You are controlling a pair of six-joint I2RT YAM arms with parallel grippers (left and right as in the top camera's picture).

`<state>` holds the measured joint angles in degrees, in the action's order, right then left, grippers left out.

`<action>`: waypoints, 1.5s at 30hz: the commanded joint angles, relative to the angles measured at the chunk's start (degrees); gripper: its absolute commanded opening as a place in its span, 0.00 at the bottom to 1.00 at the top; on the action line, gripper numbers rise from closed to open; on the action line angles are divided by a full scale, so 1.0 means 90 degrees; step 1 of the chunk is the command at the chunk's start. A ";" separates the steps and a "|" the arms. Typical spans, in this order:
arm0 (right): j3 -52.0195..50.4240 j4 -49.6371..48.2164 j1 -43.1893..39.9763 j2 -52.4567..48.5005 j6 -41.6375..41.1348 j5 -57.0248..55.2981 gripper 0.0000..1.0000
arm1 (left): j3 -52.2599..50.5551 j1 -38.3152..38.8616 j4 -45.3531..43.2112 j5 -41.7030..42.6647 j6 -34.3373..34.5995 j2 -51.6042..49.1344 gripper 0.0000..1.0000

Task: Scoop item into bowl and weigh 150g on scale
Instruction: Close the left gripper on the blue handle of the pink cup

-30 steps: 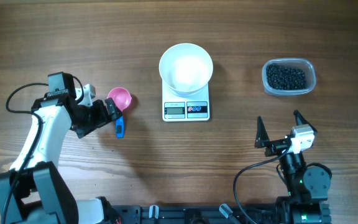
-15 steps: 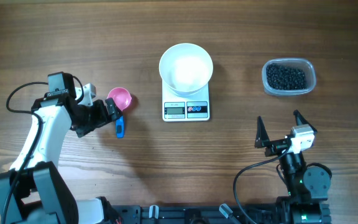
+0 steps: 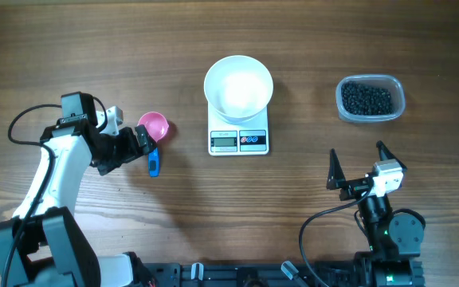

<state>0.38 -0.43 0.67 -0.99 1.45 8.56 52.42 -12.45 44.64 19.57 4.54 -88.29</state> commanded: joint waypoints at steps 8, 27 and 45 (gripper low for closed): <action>-0.0010 -0.0017 0.0032 0.0039 0.0051 0.0036 1.00 | -0.0117 -0.0017 -0.0095 0.0306 -0.0294 -0.0087 1.00; -0.0010 -0.0017 0.0032 0.0039 0.0053 0.0036 1.00 | -0.0636 -0.0017 -0.1180 0.0811 -0.0294 -0.0197 1.00; -0.0010 -0.0017 0.0032 0.0039 0.0053 0.0036 1.00 | -0.0636 0.0478 -0.1819 0.1392 -0.0318 -0.0879 0.93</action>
<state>0.38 -0.40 0.69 -0.99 1.45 8.56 47.09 -9.65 28.69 30.96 2.79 -95.29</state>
